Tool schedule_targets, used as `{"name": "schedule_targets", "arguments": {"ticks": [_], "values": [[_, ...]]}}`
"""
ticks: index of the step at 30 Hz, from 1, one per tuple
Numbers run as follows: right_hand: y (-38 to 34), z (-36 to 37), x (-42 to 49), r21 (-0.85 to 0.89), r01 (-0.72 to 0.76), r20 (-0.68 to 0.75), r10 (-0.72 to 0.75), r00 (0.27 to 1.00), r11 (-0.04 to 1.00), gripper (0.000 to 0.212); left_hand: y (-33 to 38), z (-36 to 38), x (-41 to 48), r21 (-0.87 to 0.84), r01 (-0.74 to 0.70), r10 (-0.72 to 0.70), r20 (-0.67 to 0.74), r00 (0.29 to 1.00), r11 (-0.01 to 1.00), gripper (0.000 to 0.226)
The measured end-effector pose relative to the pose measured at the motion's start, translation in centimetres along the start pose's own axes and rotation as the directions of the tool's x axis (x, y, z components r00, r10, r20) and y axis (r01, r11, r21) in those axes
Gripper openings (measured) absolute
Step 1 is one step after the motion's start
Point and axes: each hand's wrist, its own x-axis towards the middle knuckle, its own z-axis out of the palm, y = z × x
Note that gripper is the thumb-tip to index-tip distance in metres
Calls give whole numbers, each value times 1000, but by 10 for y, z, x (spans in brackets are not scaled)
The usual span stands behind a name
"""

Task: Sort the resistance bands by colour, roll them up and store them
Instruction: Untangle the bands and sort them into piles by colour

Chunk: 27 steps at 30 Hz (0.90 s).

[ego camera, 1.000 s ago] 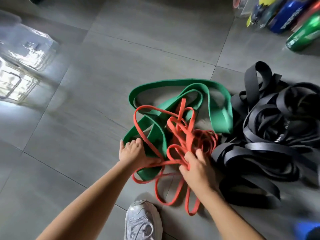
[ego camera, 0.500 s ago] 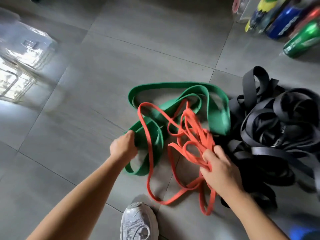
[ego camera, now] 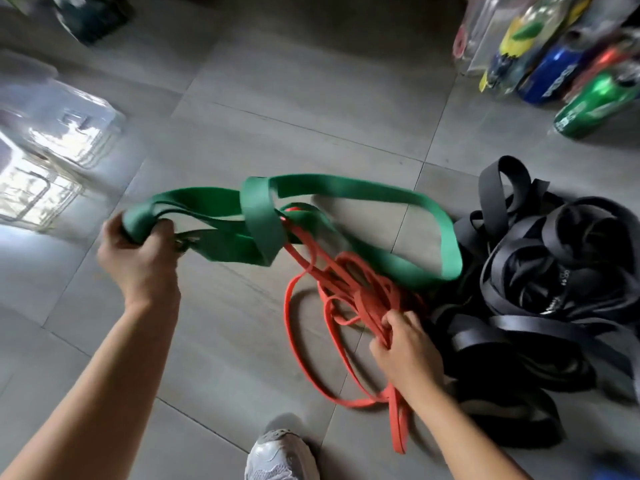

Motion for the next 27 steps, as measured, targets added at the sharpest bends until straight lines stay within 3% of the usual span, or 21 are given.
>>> {"name": "schedule_targets", "arguments": {"ticks": [3, 6, 8, 10, 12, 13, 15, 16, 18, 20, 22, 24, 25, 26, 27], "values": [[-2, -8, 7, 324, -85, -103, 124, 987, 942, 15, 11, -7, 6, -232, -31, -6, -159, 987, 972, 29], [-3, -23, 13, 557, -169, -175, 314, 933, 813, 16, 16, -15, 11, -288, -13, -50, -213, 976, 958, 34], [-6, -30, 14, 595, -154, -206, 335, 920, 789, 20, 11, -18, 15, -304, 45, -130, -263, 956, 952, 29], [-9, -29, 10, 523, -148, -198, 289, 937, 840, 18, -2, -24, 21, -256, 133, -208, -294, 933, 958, 29], [-9, -23, 6, 415, -142, -178, 234, 956, 899, 18, -21, -29, 22, -52, 275, -280, -173, 944, 960, 47], [-8, -20, 5, 350, -139, -157, 204, 966, 926, 19, -30, -30, 18, 148, 359, -348, -95, 933, 922, 62], [-8, -17, 3, 181, -143, -39, 152, 988, 973, 24, -51, -28, 5, 572, 374, -430, -42, 902, 730, 87], [-10, -17, 2, 71, -137, 49, 133, 990, 988, 26, -55, -23, -7, 700, 297, -395, -24, 918, 649, 95], [-19, -15, 0, -166, -96, 236, 135, 962, 981, 36, -54, -10, -35, 817, -28, -168, 152, 974, 576, 103], [-33, -15, -3, -347, -54, 324, 173, 930, 936, 51, -62, 7, -54, 767, -384, 10, 443, 897, 514, 105], [-46, -12, -7, -432, 13, 306, 133, 943, 902, 64, -77, 21, -66, 701, -526, -123, 648, 752, 481, 101], [-53, -9, -9, -421, 78, 279, 48, 959, 904, 69, -89, 36, -78, 699, -536, -380, 711, 592, 474, 89], [-53, -6, -9, -391, 102, 284, 14, 959, 915, 68, -92, 40, -84, 707, -572, -477, 705, 525, 416, 80], [-50, -4, -9, -359, 127, 308, -11, 951, 925, 66, -95, 43, -88, 699, -630, -507, 700, 503, 339, 66], [-46, -3, -8, -347, 151, 348, -22, 937, 926, 64, -97, 43, -86, 694, -664, -467, 702, 538, 278, 51]]}}
